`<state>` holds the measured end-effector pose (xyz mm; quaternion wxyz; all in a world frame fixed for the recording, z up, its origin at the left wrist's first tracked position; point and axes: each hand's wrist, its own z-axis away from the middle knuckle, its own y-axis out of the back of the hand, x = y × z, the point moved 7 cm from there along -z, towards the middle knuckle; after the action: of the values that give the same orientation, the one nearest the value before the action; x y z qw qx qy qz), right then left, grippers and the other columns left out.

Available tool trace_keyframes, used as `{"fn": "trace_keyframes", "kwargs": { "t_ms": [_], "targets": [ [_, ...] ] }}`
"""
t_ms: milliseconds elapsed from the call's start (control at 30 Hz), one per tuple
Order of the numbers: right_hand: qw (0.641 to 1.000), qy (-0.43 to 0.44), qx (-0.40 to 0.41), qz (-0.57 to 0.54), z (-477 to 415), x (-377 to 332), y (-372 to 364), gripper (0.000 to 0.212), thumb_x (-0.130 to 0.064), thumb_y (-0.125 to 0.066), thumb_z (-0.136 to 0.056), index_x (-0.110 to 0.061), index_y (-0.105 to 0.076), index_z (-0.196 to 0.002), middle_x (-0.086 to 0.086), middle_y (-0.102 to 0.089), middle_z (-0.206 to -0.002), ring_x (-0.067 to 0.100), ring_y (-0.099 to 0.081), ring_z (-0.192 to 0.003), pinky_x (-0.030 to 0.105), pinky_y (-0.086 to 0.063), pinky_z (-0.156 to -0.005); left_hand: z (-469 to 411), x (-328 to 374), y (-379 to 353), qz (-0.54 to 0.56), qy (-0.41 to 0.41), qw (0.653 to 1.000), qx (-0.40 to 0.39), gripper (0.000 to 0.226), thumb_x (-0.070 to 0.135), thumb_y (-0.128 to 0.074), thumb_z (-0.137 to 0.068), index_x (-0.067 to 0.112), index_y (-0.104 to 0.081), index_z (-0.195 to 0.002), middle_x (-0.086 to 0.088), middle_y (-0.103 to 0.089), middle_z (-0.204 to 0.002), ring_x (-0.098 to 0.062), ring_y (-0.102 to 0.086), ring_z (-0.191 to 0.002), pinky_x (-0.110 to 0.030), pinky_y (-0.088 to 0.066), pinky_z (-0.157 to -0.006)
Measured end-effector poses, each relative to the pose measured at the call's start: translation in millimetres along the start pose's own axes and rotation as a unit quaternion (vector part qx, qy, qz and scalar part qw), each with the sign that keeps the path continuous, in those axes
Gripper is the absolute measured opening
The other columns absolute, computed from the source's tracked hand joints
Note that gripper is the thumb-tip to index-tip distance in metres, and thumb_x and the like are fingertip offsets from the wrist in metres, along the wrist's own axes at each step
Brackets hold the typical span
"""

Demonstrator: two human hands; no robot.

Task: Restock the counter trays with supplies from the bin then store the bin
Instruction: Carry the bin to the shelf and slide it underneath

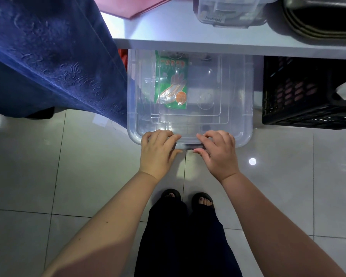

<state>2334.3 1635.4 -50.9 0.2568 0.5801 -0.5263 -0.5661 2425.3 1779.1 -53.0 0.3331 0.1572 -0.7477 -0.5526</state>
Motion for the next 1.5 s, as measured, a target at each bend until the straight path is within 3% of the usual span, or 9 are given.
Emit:
{"fn": "trace_keyframes", "kwargs": {
  "t_ms": [133, 233, 367, 533, 700, 1000, 1067, 1300, 1500],
  "targets": [
    [1.000, -0.003, -0.008, 0.004, -1, -1, 0, 0.039, -0.029, -0.076, -0.078, -0.011, -0.067, -0.111, 0.010, -0.064, -0.101, 0.025, -0.043, -0.096, 0.039, -0.034, -0.088, -2, 1, 2, 0.016, 0.017, 0.999, -0.023, 0.038, 0.033, -0.075, -0.077, 0.019, -0.064, -0.111, -0.002, -0.062, -0.104, -0.019, -0.045, -0.100, -0.038, -0.030, -0.090],
    [0.999, 0.003, -0.031, 0.039, 5, 0, 1, 0.051, -0.031, -0.077, -0.077, -0.014, -0.060, -0.122, 0.011, -0.062, -0.113, 0.027, -0.043, -0.108, 0.042, -0.031, -0.097, 6, -3, 7, -0.013, 0.024, 0.999, -0.041, 0.051, 0.033, -0.072, -0.081, 0.019, -0.055, -0.127, -0.004, -0.058, -0.122, -0.022, -0.044, -0.115, -0.044, -0.025, -0.105],
    [0.987, -0.060, -0.049, 0.142, 17, 20, 4, 0.058, -0.035, -0.067, -0.084, -0.023, -0.048, -0.138, 0.009, -0.046, -0.144, 0.038, -0.028, -0.134, 0.055, -0.017, -0.113, 27, -26, 6, -0.122, 0.074, 0.986, -0.090, 0.059, 0.041, -0.051, -0.094, 0.028, -0.030, -0.148, -0.010, -0.025, -0.156, -0.036, -0.015, -0.144, -0.060, -0.009, -0.114],
    [0.986, -0.063, -0.030, 0.151, 16, 24, -4, 0.057, -0.034, -0.064, -0.087, -0.025, -0.045, -0.140, 0.008, -0.040, -0.148, 0.041, -0.024, -0.137, 0.062, -0.014, -0.113, 29, -35, -2, -0.126, 0.049, 0.984, -0.114, 0.053, 0.045, -0.040, -0.096, 0.031, -0.030, -0.147, -0.018, -0.017, -0.155, -0.044, -0.005, -0.142, -0.064, -0.014, -0.112],
    [0.986, -0.069, -0.020, 0.150, -5, 26, -7, 0.053, -0.038, -0.059, -0.090, -0.024, -0.045, -0.139, 0.008, -0.039, -0.149, 0.042, -0.026, -0.136, 0.061, -0.012, -0.113, -2, -41, 3, -0.100, 0.088, 0.985, -0.110, 0.051, 0.045, -0.029, -0.099, 0.031, -0.028, -0.148, -0.017, -0.017, -0.156, -0.042, -0.007, -0.144, -0.059, -0.007, -0.115],
    [0.990, -0.074, -0.037, 0.115, -42, 38, -7, 0.047, -0.037, -0.053, -0.093, -0.023, -0.047, -0.137, 0.016, -0.038, -0.148, 0.049, -0.019, -0.137, 0.066, -0.008, -0.111, -16, -33, -13, -0.105, 0.064, 0.980, -0.154, 0.058, 0.052, -0.027, -0.097, 0.038, -0.008, -0.150, -0.012, 0.007, -0.157, -0.034, 0.006, -0.144, -0.052, -0.001, -0.116],
    [0.990, -0.080, -0.035, 0.108, -55, 42, -8, 0.042, -0.038, -0.047, -0.093, -0.022, -0.053, -0.131, 0.018, -0.041, -0.146, 0.052, -0.021, -0.136, 0.066, -0.007, -0.110, -29, -36, -13, -0.104, 0.061, 0.981, -0.151, 0.059, 0.052, -0.029, -0.096, 0.037, -0.011, -0.150, -0.012, 0.007, -0.156, -0.035, 0.004, -0.145, -0.052, 0.000, -0.116],
    [0.990, -0.071, -0.019, 0.117, -77, 45, -4, 0.040, -0.035, -0.061, -0.087, -0.020, -0.062, -0.123, 0.018, -0.048, -0.140, 0.051, -0.032, -0.131, 0.070, -0.015, -0.107, -52, -42, -11, -0.090, 0.066, 0.980, -0.165, 0.061, 0.051, -0.039, -0.096, 0.040, -0.009, -0.149, -0.012, 0.010, -0.157, -0.031, 0.018, -0.142, -0.049, 0.007, -0.114],
    [0.990, -0.094, -0.039, 0.097, -78, 41, 1, 0.041, -0.029, -0.065, -0.083, -0.018, -0.062, -0.122, 0.018, -0.050, -0.138, 0.049, -0.037, -0.130, 0.069, -0.014, -0.107, -54, -34, 2, -0.085, 0.078, 0.982, -0.148, 0.057, 0.044, -0.047, -0.095, 0.036, -0.027, -0.147, -0.017, -0.017, -0.157, -0.039, -0.012, -0.144, -0.057, -0.010, -0.114]
  ]
}}
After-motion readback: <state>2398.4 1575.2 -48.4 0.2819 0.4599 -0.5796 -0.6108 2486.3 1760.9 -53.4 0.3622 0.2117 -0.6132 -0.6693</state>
